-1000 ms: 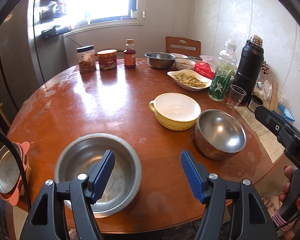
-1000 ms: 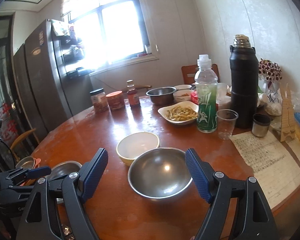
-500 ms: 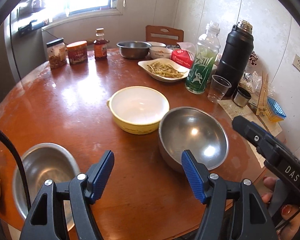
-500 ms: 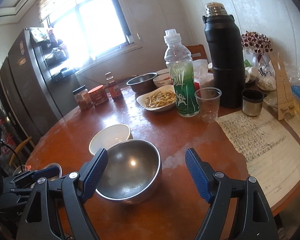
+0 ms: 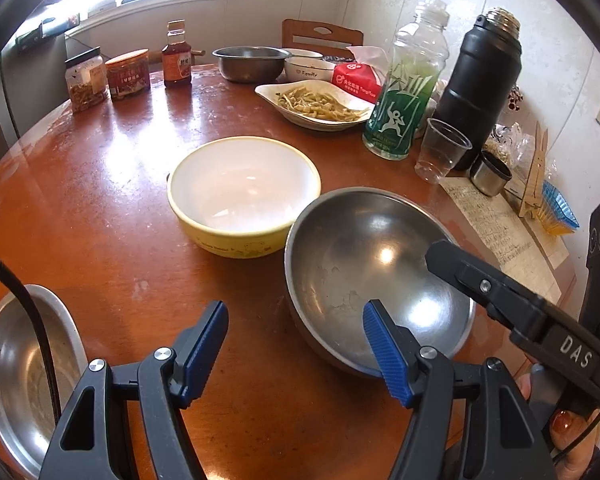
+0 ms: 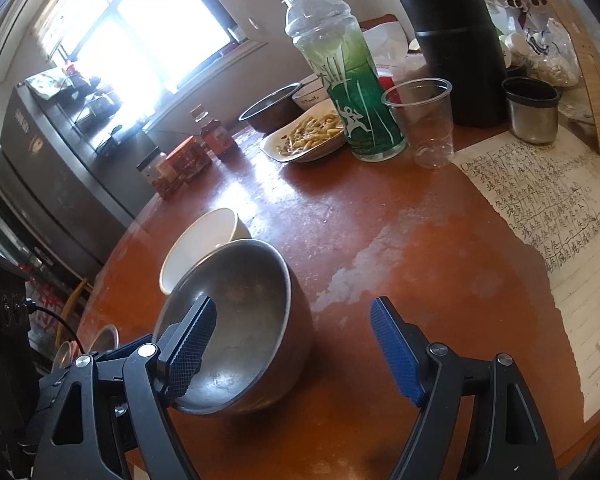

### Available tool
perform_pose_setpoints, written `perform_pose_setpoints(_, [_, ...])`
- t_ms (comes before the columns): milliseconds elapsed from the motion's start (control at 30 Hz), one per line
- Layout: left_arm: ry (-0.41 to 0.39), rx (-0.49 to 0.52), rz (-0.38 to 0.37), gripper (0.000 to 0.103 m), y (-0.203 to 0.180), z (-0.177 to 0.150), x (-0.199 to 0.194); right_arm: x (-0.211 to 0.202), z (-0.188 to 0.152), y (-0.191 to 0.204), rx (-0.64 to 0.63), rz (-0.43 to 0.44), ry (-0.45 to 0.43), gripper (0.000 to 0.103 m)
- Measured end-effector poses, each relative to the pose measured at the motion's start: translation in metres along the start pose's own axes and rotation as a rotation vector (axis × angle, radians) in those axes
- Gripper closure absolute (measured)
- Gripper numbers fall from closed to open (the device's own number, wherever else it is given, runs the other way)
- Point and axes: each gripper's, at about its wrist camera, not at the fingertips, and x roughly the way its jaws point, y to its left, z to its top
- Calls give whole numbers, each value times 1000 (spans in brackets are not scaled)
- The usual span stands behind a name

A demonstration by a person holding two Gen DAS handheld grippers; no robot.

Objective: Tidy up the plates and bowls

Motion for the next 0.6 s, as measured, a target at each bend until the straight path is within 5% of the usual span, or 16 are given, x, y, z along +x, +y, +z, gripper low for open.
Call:
perform_pose_setpoints(67, [1, -10, 2, 33, 1, 1, 3, 1, 0, 0, -19, -3, -5, 22])
perform_pose_setpoints(333, [8, -36, -43, 39, 1, -1, 7, 4, -2, 10, -98, -6, -24, 62])
perform_pose_setpoints(467, [4, -35, -78, 58, -2, -1, 6, 2, -4, 18, -134, -12, -31, 69])
perform_pose_setpoints(600, [1, -33, -89, 61, -3, -2, 3, 0, -4, 23, -152, -30, -39, 70])
